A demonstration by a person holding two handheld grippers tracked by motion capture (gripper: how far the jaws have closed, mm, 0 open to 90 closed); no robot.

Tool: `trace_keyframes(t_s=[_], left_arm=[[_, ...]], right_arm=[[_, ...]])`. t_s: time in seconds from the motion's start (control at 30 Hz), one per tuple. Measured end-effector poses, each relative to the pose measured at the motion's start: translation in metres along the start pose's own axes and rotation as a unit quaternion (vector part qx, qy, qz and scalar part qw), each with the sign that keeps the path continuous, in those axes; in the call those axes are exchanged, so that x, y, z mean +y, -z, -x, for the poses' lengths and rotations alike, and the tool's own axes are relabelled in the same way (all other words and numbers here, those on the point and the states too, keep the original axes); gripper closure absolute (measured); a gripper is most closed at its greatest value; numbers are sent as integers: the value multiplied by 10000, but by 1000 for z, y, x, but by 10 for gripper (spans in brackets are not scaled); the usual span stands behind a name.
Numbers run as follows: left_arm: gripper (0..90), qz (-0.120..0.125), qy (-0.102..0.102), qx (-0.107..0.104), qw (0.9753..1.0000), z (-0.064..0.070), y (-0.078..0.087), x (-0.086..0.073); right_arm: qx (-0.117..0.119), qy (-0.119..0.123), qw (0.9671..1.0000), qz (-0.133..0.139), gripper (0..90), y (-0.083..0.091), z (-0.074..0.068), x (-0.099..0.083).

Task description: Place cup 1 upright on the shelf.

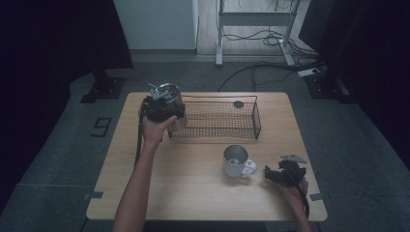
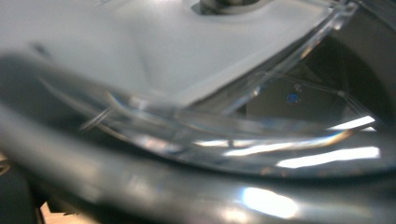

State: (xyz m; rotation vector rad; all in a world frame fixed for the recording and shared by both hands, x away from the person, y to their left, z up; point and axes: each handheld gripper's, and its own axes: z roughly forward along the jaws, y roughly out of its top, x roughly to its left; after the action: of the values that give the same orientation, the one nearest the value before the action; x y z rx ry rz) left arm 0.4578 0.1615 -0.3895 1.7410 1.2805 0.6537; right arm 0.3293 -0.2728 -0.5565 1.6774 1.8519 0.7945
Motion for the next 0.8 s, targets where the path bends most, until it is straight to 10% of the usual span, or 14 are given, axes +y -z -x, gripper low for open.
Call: trace_keyframes(t_s=[0.8], left_arm=[[41,-81,-144,-39,9999,15,-19,16]], right_arm=[[0,-1,10000,1,11,0,0,0]])
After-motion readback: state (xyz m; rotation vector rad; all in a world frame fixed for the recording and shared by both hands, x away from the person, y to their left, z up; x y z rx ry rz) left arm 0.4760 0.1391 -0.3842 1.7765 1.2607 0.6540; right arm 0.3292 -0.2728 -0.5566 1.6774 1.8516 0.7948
